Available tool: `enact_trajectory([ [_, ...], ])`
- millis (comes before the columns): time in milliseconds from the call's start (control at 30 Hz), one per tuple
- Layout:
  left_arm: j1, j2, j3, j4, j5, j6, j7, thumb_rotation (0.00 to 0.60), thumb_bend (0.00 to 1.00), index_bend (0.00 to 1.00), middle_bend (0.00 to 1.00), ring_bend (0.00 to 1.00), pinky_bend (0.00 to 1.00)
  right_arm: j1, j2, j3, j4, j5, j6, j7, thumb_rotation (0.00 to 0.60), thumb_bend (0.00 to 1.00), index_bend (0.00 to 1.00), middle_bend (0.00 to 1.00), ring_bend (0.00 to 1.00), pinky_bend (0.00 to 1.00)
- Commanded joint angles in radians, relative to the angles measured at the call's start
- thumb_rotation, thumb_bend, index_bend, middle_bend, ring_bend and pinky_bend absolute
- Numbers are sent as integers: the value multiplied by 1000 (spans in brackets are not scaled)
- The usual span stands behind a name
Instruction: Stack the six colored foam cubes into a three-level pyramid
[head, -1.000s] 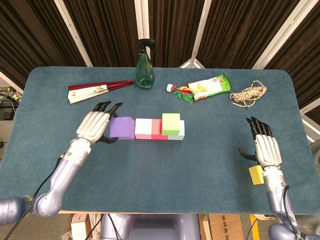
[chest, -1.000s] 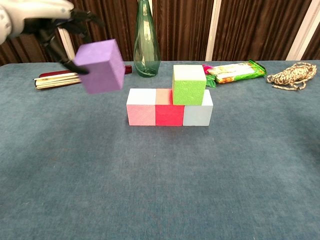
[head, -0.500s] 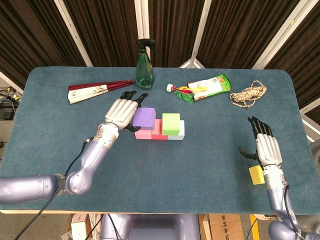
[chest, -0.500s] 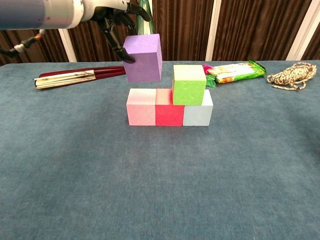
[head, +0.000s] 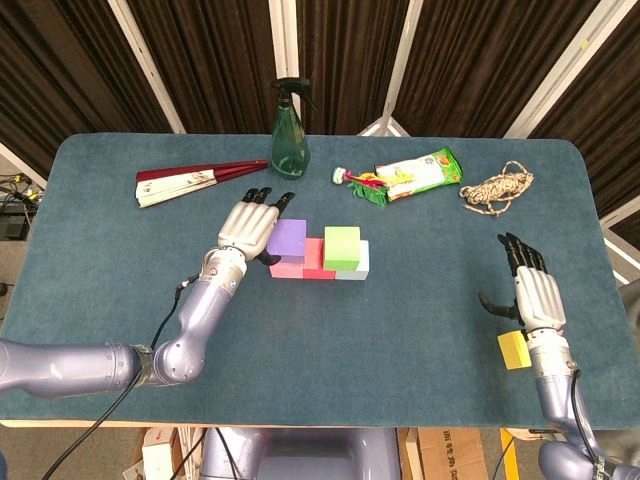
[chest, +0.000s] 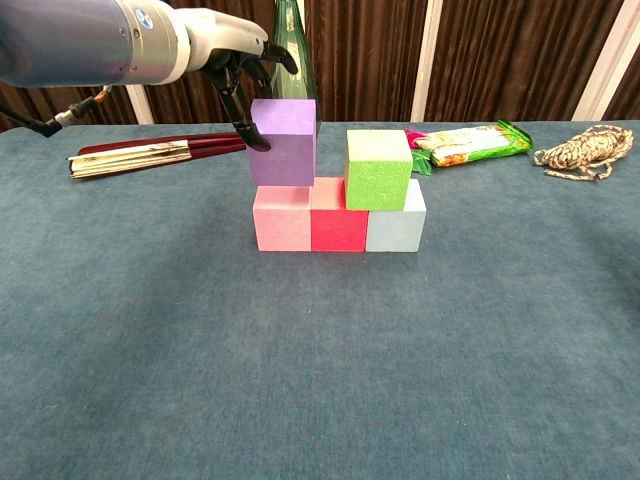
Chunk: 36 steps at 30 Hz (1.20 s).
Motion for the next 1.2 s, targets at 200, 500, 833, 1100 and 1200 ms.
enact_trajectory([
  [200, -29, -25, 16, 24, -36, 12, 22, 600, 314, 46, 391, 56, 48, 0, -3, 0, -3, -6, -1, -8, 600, 308, 0, 0, 0, 0],
  [500, -54, -55, 17, 65, -62, 5, 25, 600, 314, 46, 394, 58, 48, -4, -5, 2, -3, -12, 1, -4, 600, 308, 0, 0, 0, 0],
  [833, -76, -82, 22, 102, -85, -6, 32, 600, 314, 46, 400, 58, 64, -6, -8, 4, -1, -17, 3, -6, 600, 308, 0, 0, 0, 0],
  [1100, -83, -101, 24, 131, -99, -14, 27, 600, 315, 46, 400, 58, 64, -6, -12, 3, 4, -20, 1, -11, 600, 308, 0, 0, 0, 0],
  [1200, -85, -105, 23, 137, -97, -18, 22, 600, 315, 46, 401, 58, 64, -6, -13, 2, 5, -22, 1, -14, 600, 309, 0, 0, 0, 0],
])
